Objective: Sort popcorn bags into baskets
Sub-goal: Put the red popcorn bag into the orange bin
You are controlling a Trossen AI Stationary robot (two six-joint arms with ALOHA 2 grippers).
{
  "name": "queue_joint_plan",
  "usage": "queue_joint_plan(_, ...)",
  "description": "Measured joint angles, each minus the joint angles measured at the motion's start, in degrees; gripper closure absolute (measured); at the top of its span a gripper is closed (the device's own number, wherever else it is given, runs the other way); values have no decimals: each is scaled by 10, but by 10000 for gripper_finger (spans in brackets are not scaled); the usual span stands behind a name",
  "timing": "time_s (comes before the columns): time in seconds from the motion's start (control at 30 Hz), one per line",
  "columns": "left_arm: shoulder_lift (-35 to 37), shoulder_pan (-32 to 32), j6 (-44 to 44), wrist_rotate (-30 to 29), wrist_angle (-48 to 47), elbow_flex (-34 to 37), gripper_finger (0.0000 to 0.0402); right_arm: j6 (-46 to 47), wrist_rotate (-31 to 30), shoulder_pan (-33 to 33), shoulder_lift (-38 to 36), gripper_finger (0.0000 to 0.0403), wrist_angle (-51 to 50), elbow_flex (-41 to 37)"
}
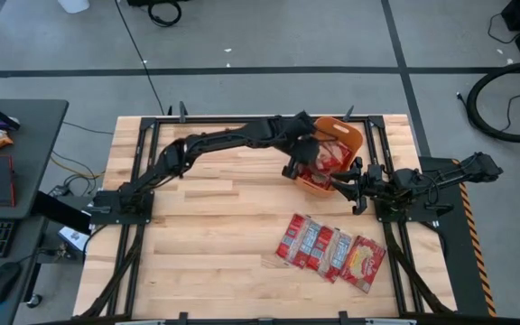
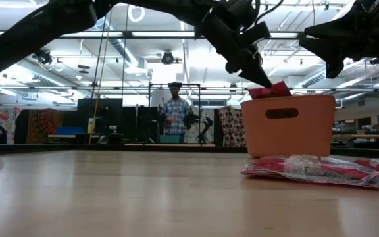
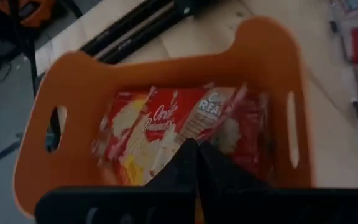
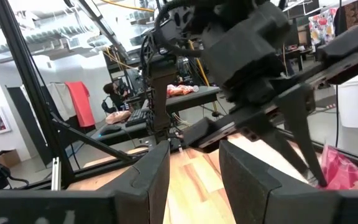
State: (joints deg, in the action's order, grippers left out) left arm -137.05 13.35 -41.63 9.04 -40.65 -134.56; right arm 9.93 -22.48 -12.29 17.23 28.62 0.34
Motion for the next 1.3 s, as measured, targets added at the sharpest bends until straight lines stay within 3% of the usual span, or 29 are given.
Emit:
queue_joint_plan(0.23, 0, -7, 27, -22, 68, 0, 385, 0, 0, 0, 0, 259, 0, 0)
queue_joint_plan(0.63, -5, -22, 76, -65, 37, 0, 260, 0, 0, 0, 0, 259, 0, 0)
queue_joint_plan(0.87, 44, -60, 80, -87, 14, -3, 259, 0, 0, 0, 0, 259, 0, 0)
queue_joint_plan(0.97, 54, -81, 99, -60, -40, -3, 259, 0, 0, 0, 0, 259, 0, 0)
queue_joint_plan(1.1, 54, -110, 152, 5, -129, 1, 260, 0, 0, 0, 0, 259, 0, 0)
queue_joint_plan(1.3, 47, -151, 273, 13, -181, 63, 260, 0, 0, 0, 0, 259, 0, 0)
